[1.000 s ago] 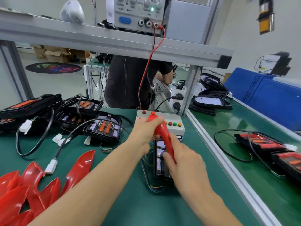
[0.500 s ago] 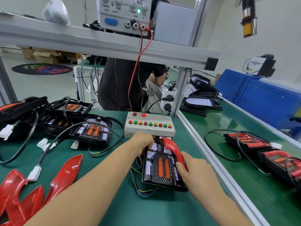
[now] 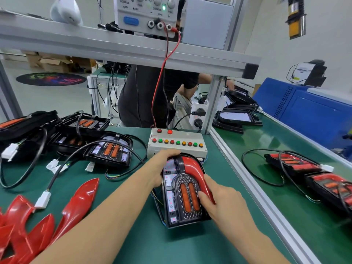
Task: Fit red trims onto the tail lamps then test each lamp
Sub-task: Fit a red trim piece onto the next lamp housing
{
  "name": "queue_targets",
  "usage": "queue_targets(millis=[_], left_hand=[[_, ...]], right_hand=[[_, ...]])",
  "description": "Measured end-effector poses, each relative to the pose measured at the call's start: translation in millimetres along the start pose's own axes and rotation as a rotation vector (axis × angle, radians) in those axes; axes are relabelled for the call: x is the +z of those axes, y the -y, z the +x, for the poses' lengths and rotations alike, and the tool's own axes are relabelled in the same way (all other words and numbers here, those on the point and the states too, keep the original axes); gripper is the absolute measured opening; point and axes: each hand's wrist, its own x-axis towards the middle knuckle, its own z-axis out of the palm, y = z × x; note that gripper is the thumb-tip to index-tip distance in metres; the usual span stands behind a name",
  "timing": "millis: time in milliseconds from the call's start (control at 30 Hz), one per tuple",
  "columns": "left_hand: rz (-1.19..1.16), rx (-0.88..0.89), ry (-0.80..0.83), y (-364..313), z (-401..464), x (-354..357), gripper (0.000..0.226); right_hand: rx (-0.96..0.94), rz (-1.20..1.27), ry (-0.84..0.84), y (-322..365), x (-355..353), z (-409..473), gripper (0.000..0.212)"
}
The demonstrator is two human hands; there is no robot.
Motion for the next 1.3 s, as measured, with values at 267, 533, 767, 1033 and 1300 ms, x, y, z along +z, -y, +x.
queue_targets(millis=[267, 533, 767, 1033, 1300], left_hand=[[0.181, 0.095, -0.034, 4, 4, -7, 0.041], [0.206, 0.085, 0.003, 2, -3, -12, 0.049], [0.197, 0.055, 0.048, 0, -5, -17, 0.079], [0.143, -0.02, 0.101, -6, -7, -21, 0.05], [0.163, 0.021, 0.086, -4, -12, -25, 0.055]], right_hand=[[0.021, -0.194, -0.017, 1, -2, 1, 0.047], [0.411, 0.999, 0.288, -7, -4, -1, 0.057], [0.452, 1.146, 0.425, -4, -8, 1, 0.024], [0.433, 1.182, 0.455, -2, -8, 2, 0.023], [0.447, 1.192, 0.486, -1, -4, 3, 0.022]])
